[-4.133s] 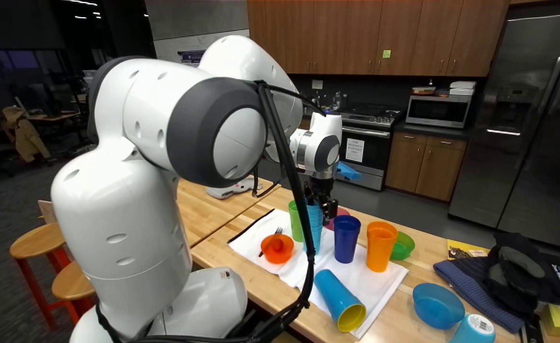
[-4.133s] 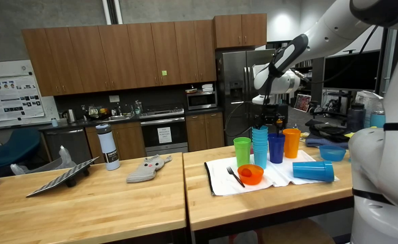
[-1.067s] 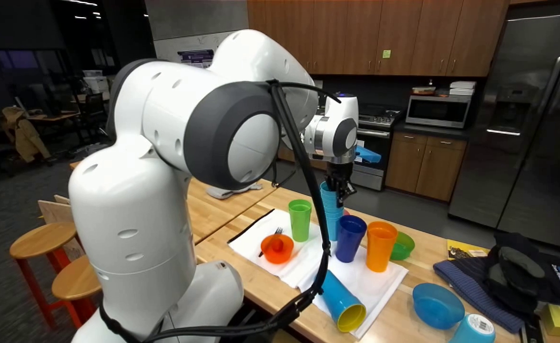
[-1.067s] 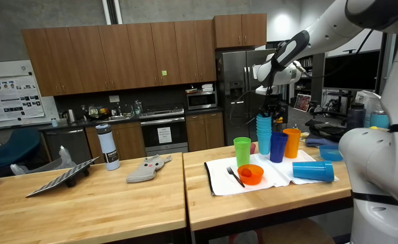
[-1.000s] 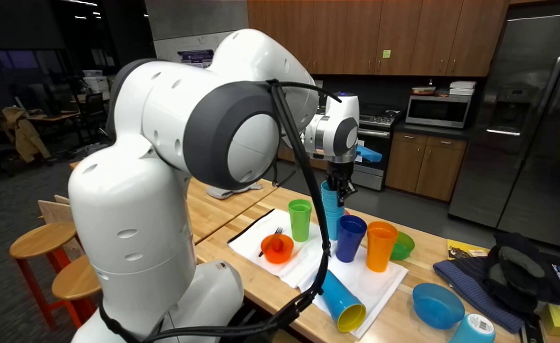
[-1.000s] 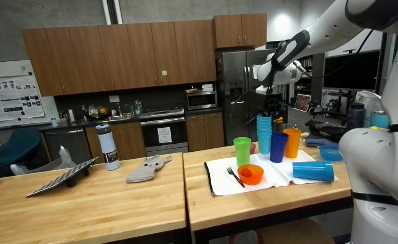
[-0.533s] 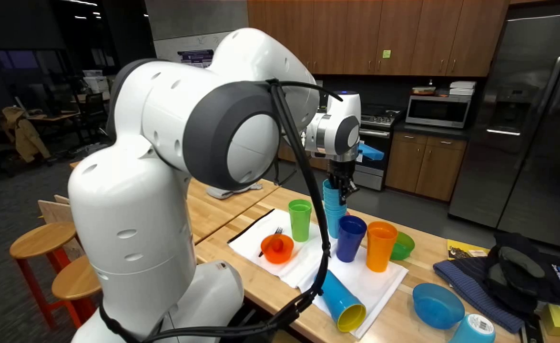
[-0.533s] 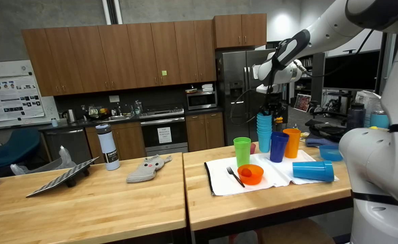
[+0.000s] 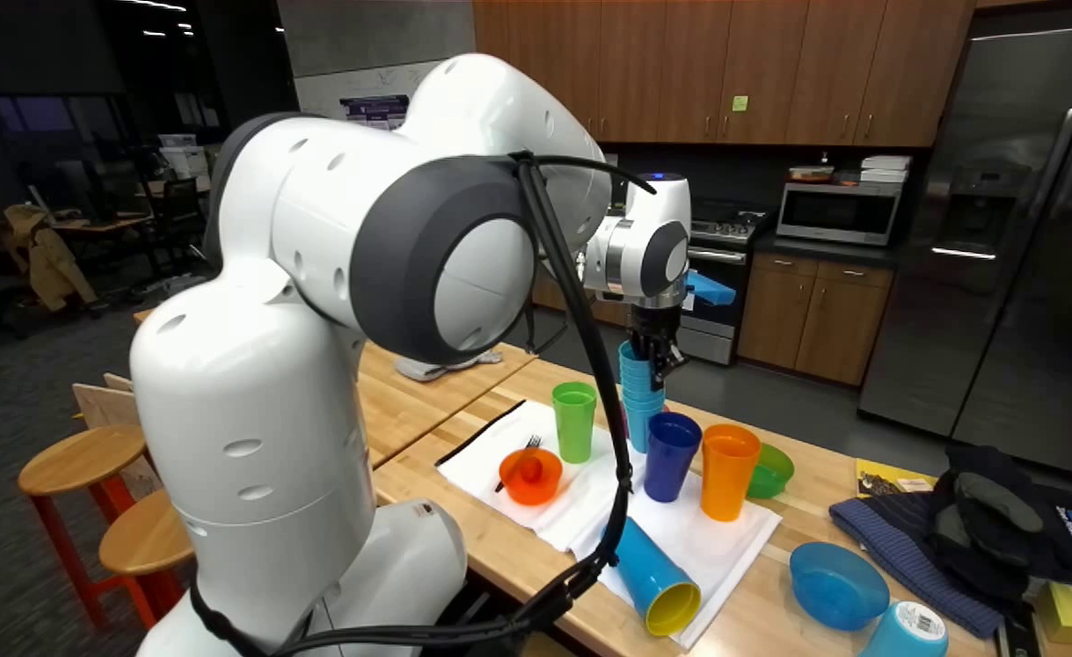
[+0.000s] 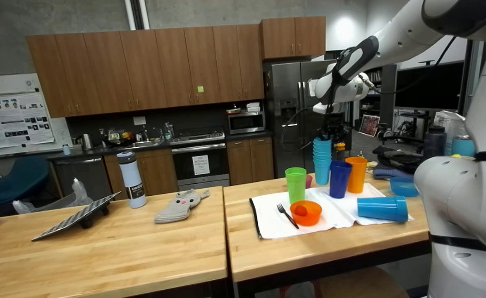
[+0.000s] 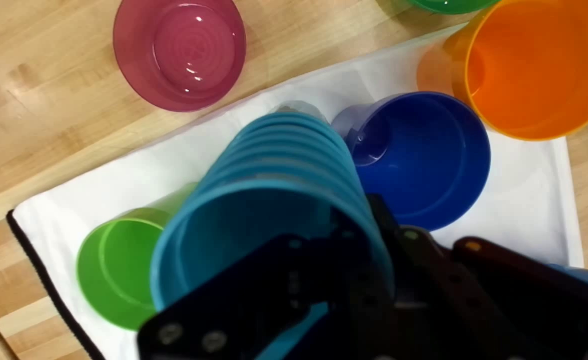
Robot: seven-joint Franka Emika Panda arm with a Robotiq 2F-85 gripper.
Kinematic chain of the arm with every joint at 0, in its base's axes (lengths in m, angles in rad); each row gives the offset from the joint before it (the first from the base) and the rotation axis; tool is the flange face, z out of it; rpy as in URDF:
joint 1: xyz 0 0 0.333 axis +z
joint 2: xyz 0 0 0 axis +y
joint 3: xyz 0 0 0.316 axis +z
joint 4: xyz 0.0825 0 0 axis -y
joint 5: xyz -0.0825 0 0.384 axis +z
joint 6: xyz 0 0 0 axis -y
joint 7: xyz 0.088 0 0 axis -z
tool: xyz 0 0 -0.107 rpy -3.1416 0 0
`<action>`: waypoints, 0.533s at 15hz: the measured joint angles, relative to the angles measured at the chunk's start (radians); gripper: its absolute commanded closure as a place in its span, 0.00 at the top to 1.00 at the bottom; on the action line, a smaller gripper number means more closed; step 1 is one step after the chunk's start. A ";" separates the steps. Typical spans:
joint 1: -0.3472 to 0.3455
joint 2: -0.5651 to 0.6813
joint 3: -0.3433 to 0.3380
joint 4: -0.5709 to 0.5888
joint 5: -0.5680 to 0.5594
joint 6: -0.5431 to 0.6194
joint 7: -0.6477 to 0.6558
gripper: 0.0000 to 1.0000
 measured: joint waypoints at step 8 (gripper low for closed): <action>0.000 0.000 0.002 0.000 -0.007 0.037 0.000 0.02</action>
